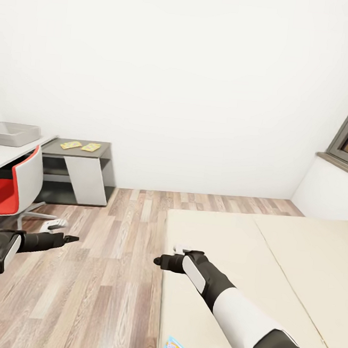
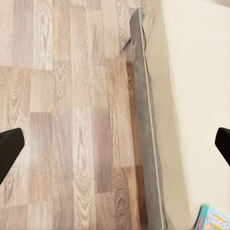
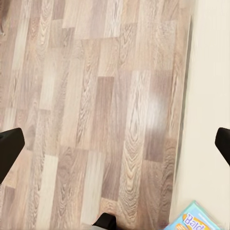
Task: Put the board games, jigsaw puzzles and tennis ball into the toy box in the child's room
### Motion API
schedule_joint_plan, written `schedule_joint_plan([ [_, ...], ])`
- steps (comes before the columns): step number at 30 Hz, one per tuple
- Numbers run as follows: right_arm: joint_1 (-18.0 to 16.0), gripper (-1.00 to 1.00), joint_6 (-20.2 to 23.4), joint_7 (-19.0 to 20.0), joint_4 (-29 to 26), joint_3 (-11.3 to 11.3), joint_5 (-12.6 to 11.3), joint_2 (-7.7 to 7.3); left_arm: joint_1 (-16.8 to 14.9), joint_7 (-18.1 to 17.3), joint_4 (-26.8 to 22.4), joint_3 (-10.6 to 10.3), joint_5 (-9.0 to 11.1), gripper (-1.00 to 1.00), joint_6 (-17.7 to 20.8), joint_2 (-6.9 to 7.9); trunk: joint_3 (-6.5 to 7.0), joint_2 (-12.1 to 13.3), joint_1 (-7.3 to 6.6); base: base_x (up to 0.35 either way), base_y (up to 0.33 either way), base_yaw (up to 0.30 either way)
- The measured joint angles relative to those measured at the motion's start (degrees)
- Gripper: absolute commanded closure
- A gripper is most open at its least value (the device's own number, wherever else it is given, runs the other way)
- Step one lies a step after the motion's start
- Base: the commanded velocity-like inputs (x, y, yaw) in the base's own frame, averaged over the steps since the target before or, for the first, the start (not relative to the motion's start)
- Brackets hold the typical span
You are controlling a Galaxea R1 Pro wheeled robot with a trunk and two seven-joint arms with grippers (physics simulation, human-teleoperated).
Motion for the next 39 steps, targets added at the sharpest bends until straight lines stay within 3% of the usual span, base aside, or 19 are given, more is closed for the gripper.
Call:
schedule_joint_plan([
  [39, 0.0, -1.0, -0.08, 0.0, 0.0, -0.02, 0.0, 0.0, 0.0, 0.0, 0.0, 0.0, 0.0, -1.0, -0.03, 0.0, 0.0, 0.0, 0.0, 0.0, 0.261, 0.0],
])
